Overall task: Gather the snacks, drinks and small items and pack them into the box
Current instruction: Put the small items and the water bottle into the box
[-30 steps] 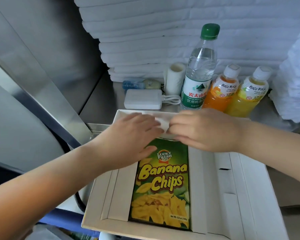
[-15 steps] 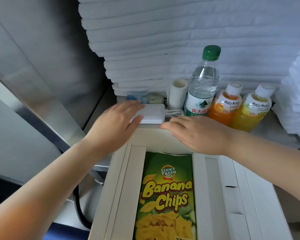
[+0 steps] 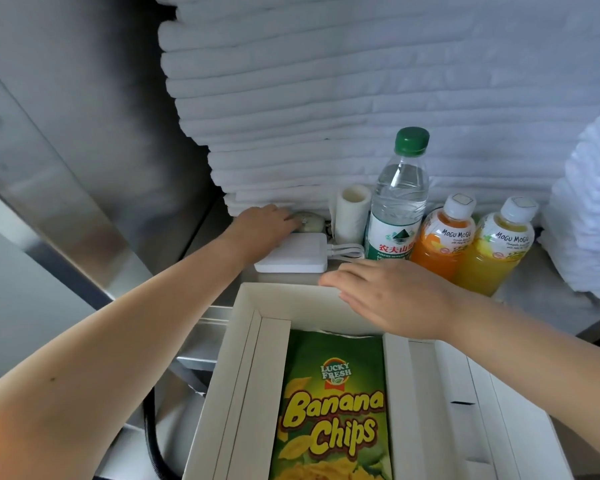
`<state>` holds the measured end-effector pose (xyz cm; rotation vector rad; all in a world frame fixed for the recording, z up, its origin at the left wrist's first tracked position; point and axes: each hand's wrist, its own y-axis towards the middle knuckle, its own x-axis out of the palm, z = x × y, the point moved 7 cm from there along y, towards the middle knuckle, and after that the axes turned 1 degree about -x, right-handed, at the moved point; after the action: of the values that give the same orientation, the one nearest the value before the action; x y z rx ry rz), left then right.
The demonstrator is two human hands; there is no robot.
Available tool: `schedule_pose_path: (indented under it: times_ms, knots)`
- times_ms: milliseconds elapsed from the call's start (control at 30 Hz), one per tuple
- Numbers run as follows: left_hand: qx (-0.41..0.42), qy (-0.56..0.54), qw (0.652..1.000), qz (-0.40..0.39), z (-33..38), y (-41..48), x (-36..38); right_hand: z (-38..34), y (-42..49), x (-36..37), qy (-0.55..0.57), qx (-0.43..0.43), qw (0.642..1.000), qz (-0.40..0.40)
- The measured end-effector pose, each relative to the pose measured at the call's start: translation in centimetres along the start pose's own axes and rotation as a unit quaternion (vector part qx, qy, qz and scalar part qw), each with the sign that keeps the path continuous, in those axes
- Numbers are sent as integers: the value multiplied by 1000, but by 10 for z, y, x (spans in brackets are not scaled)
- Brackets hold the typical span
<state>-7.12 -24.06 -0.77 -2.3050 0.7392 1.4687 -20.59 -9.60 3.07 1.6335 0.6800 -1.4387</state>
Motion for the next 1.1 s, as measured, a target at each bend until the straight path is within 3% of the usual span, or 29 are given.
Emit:
schedule_pose_path:
  times_ms: [300,1100]
  knots:
    - [-16,48,998,-25,-9,1,6,0,0,1,-3,5,1000,-10]
    - [-139,19,990,-28,-38,-29,17,3,0,3,2,16,1000,-14]
